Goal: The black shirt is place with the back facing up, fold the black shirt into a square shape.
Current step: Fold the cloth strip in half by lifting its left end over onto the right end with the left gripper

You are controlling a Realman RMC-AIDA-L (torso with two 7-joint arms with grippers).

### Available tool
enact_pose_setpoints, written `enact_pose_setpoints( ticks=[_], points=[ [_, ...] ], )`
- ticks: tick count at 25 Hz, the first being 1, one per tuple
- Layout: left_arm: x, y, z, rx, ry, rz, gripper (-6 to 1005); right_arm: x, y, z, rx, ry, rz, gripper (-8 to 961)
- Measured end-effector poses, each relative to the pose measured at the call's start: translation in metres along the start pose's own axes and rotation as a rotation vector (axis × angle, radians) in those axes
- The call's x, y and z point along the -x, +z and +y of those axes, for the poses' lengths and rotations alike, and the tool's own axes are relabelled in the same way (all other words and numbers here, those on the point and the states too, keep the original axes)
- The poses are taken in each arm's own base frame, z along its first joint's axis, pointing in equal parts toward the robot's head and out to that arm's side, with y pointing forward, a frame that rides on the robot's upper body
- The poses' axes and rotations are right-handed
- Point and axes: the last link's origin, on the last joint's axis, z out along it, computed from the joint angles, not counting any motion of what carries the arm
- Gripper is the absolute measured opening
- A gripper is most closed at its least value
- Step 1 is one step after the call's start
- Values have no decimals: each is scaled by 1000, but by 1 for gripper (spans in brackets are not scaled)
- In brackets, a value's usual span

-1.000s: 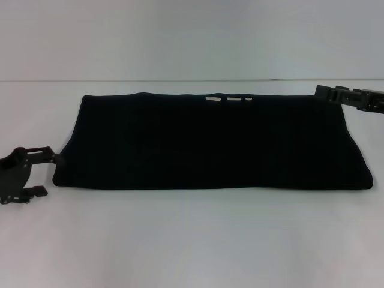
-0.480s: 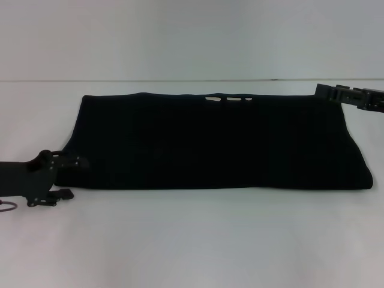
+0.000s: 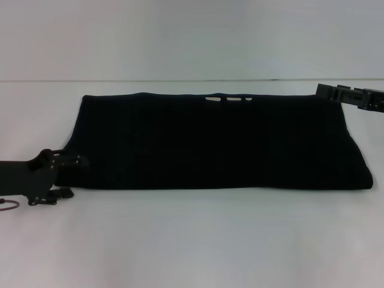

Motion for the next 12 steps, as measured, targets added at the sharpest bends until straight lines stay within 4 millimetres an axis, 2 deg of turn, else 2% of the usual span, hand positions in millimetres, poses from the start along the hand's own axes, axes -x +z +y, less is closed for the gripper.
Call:
enact_pose_setpoints(
  ticks=[12],
  points=[
    [-3, 4, 0, -5, -7, 29, 776, 1, 1, 0, 0, -2, -1, 900]
  ],
)
